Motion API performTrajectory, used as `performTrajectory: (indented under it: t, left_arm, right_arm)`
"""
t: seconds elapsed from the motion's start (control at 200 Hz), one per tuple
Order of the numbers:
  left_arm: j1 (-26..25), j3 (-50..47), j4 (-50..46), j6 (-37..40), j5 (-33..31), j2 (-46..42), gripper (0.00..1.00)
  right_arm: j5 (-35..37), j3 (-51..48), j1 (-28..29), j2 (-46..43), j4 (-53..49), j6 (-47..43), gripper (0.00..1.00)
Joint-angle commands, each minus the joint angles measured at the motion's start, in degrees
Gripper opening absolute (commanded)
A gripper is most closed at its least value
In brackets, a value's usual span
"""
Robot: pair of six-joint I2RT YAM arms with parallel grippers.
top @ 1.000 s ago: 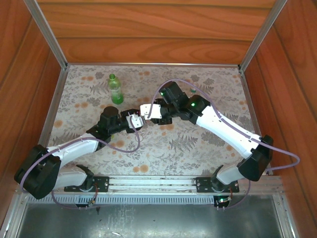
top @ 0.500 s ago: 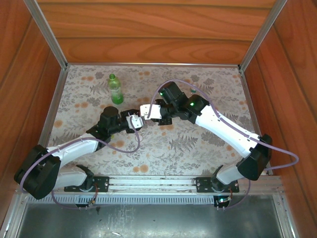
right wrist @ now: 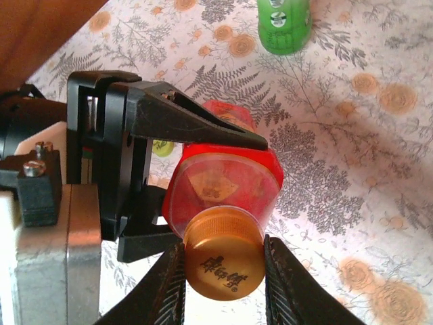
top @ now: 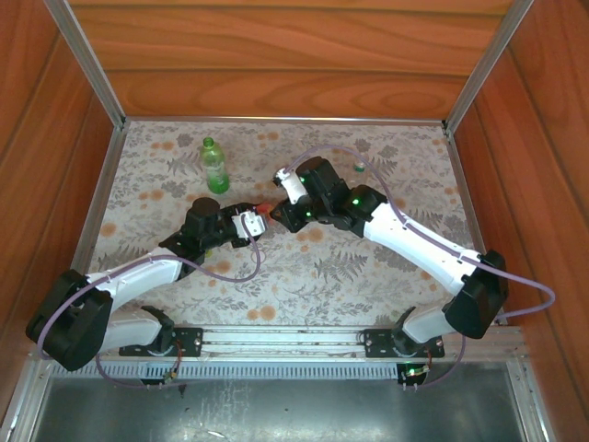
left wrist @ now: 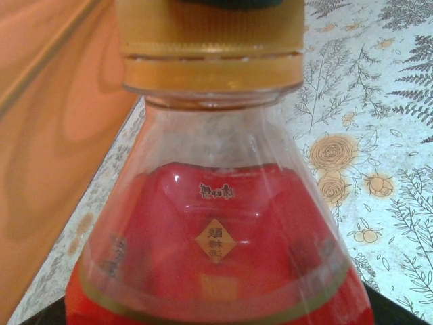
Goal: Screw on the bottle caps
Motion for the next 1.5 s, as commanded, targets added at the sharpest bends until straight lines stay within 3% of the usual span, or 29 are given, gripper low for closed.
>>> performTrajectory:
  t: [0.0,0.135,0.25,0.425,0.61,1.154,1.229,1.314,1.494]
  left_arm:
    - [-0.85,1.39,3.06,0.65,3.95,-0.28,0.56]
    - [-0.84,0.83,3.05,0.56,3.56,-0.71,0.56]
    - [-0.87,0.51,3.04,0.67,3.29,-1.07,0.56]
    - [-0.83,0.43,2.94,0.8,2.97,-1.21,0.56]
    - [-0.84,0.42,2.88,0.83,3.06,-1.1,0.56]
    - [-0.89,0.35,2.85,0.89,2.9,-1.61,0.56]
    - [-0.91,0.35,2.89,0.88,2.84,-1.77,0.56]
    - [-0.84,0.34,2.88,1.0,2.75,-1.77,0.56]
    - [-0.85,0.43,2.88,1.41,2.39,-1.83,0.56]
  right_arm:
    - [-0.9,-1.36,0.17,-1.81,2.52,-1.71,0.23]
    - [1.01,-4.78,0.04,-5.91,3.88,-25.72,0.54]
    - [0.87,-4.09,0.04,-6.98,0.13,-44.63,0.68]
    - [0.24,1.39,0.02,-3.96,-7.6,-62.93,0.71]
    - [-1.99,8.6,-0.01,1.31,-13.78,-67.05,0.56]
    - [-1.71,10.24,-0.92,4.23,-13.48,-64.31,0.21]
    - [-1.88,10.39,-1.07,4.19,-11.52,-57.63,0.15]
    - [-2.3,10.64,-1.61,4.48,-8.59,-43.81,0.03]
    - [5.48,8.85,-1.74,3.81,-4.97,-13.5,0.0]
